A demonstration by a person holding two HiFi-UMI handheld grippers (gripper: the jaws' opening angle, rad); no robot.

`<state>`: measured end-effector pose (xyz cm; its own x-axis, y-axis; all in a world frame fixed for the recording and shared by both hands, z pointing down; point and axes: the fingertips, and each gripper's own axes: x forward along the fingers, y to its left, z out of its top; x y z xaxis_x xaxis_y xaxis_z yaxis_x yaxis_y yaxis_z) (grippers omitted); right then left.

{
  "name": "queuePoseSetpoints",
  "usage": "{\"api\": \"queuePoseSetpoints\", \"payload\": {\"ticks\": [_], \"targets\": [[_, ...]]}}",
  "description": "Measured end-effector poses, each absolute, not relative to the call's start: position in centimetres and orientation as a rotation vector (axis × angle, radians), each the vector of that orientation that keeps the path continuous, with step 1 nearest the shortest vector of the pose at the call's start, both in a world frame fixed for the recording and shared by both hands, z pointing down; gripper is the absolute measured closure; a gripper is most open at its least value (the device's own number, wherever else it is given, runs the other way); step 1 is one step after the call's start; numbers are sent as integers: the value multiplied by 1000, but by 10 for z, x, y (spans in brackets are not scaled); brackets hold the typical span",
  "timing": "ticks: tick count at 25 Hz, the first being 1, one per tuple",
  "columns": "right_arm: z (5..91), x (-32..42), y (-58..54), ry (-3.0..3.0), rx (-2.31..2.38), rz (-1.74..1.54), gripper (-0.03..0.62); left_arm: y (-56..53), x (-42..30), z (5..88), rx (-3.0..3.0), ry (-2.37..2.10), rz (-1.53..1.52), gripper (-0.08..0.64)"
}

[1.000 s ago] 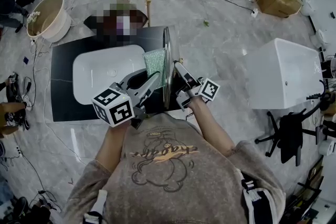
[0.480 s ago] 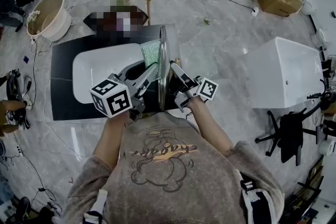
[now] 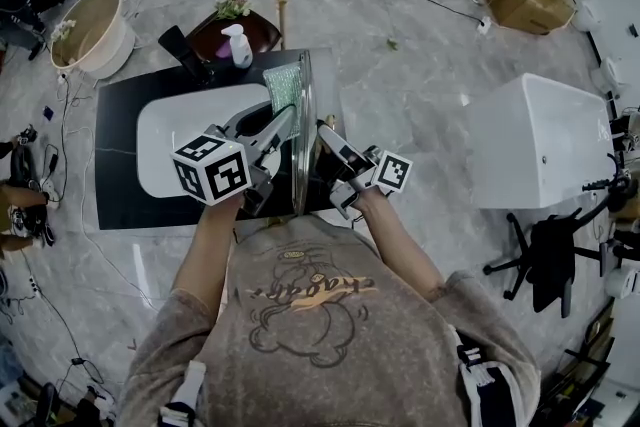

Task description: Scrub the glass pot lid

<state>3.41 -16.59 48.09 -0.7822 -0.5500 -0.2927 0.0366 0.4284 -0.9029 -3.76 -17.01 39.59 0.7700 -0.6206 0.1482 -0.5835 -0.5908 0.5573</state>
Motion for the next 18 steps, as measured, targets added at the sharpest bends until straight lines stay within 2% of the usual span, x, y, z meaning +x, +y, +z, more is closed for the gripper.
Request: {"api": "queuePoseSetpoints", "payload": {"ticks": [18], "targets": [[473,29,-157,2102,-369,-1359,413,-205,-41,442,2392,-1024,82,476]]}}
